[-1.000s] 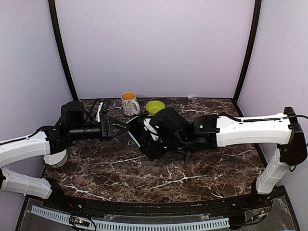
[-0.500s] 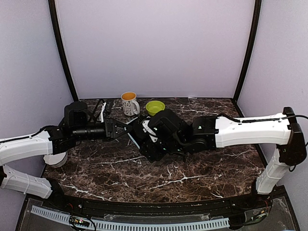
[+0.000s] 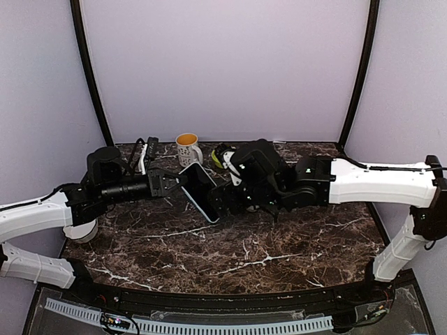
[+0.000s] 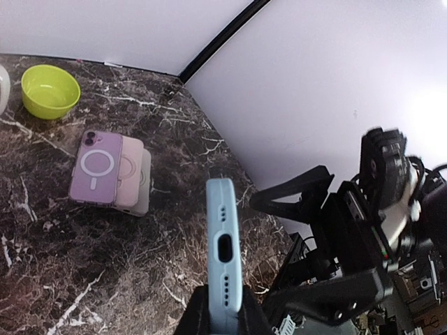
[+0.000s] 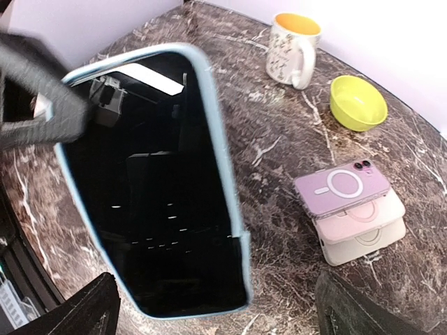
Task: Take the phone out of the phone case
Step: Pass from the right arm to the left, then pass from the left arm to the right
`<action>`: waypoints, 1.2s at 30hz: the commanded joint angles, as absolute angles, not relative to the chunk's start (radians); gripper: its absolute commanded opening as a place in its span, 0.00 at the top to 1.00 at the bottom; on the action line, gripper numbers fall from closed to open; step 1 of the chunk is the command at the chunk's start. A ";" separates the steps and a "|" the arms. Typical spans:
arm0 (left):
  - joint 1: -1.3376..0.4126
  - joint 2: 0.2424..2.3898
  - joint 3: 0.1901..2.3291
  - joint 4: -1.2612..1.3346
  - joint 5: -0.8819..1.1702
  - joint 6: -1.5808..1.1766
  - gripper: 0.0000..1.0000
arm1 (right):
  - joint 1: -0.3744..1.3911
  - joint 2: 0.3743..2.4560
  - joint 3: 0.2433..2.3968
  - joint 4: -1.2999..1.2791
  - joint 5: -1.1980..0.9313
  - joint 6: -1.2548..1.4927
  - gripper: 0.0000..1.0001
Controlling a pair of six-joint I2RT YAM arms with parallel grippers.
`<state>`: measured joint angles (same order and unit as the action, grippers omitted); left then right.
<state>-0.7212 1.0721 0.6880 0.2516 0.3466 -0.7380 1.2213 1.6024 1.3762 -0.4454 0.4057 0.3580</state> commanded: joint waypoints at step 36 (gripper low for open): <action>-0.721 1.117 0.837 0.951 0.420 -1.151 1.00 | 0.990 1.188 0.941 0.576 -0.262 0.910 0.11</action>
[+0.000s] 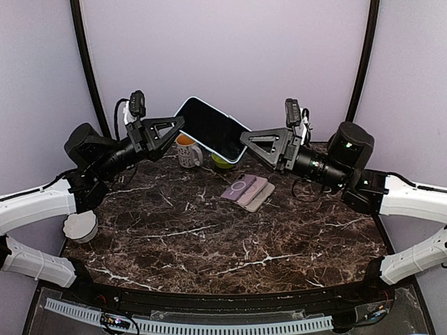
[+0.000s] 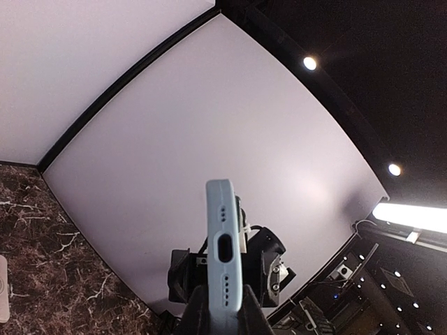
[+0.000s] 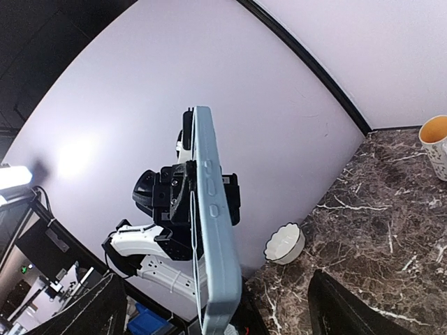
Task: Take the phone out of the phone case
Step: Pass from the left arm to the right
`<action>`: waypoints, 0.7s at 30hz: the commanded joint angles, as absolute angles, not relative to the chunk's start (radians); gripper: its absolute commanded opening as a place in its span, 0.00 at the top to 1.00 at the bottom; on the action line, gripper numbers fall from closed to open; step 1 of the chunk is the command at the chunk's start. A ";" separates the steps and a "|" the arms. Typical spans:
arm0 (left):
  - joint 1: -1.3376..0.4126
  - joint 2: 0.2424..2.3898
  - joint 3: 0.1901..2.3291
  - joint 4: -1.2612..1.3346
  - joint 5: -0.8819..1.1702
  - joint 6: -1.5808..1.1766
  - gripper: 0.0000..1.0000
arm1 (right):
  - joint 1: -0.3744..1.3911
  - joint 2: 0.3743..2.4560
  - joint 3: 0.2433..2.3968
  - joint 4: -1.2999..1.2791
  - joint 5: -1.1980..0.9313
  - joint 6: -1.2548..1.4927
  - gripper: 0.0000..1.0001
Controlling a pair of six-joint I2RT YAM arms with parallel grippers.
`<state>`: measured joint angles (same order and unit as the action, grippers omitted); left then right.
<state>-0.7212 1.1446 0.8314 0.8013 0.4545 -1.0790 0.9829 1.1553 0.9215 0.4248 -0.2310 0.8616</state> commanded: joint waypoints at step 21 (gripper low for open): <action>-0.721 1.092 0.770 0.944 0.355 -1.119 1.00 | 1.041 1.289 1.063 0.597 -0.263 0.891 0.56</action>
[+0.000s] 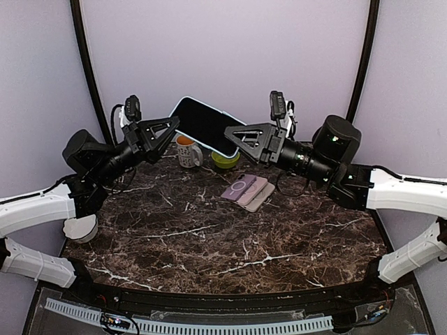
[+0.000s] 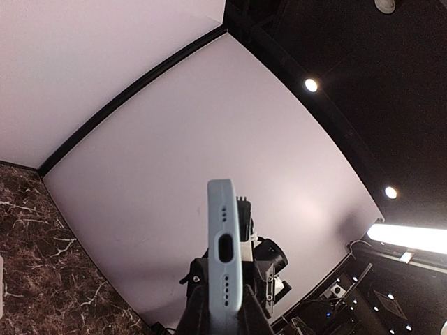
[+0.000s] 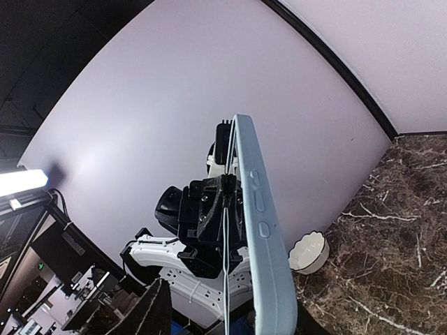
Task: Take the phone out of the phone case
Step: Pass from the left arm to the right, then remove the top left corner of the phone case.
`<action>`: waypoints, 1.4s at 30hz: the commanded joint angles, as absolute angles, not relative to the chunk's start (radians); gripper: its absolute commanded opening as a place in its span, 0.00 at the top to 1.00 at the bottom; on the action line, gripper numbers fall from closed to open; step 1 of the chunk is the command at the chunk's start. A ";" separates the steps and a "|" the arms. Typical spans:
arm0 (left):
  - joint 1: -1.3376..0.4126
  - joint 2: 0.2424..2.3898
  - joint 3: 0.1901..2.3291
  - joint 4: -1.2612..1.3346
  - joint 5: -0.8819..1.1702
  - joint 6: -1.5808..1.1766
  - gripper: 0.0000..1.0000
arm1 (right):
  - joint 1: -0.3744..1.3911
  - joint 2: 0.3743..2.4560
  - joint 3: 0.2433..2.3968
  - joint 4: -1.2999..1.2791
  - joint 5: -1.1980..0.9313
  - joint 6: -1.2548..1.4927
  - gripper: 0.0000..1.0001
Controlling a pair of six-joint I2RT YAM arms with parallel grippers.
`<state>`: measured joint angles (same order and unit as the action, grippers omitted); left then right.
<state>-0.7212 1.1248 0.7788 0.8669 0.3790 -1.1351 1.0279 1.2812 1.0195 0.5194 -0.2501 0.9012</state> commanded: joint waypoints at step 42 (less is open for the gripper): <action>-0.720 0.666 0.802 -0.099 0.282 -0.278 0.17 | 1.045 1.144 0.964 0.052 0.065 0.397 1.00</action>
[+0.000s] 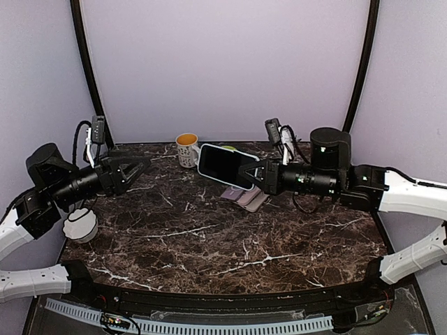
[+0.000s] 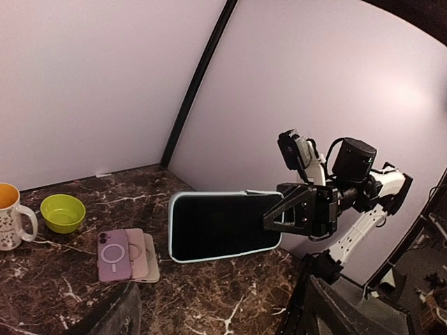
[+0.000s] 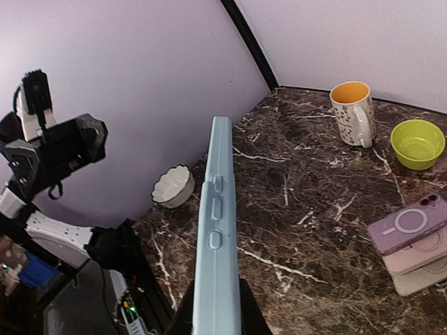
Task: Take the phone out of the phone case
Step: Remove the top left corner of the phone case.
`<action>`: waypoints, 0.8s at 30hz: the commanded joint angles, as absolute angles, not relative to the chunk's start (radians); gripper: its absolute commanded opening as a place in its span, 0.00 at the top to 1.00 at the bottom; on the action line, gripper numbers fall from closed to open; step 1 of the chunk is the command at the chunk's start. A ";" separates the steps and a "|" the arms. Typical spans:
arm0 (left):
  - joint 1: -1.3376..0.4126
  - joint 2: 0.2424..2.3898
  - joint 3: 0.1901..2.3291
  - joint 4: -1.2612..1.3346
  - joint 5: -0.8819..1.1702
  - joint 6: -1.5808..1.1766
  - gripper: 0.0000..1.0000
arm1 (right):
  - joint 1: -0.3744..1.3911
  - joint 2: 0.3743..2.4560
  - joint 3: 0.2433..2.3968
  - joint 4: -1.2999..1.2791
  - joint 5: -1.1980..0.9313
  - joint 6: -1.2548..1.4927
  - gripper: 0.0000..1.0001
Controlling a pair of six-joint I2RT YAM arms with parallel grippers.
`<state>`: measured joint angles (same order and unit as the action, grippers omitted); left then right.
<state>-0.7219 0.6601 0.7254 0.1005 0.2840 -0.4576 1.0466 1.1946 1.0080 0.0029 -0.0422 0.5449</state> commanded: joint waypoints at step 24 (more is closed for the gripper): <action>-0.724 0.848 0.838 -0.245 0.715 0.100 0.30 | 1.092 1.097 0.893 -0.052 -0.345 -0.439 1.00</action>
<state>-0.7219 0.8677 0.8501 -0.2527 0.5995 -0.0269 1.0775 1.1278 0.8562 -0.0795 -0.1841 -0.2199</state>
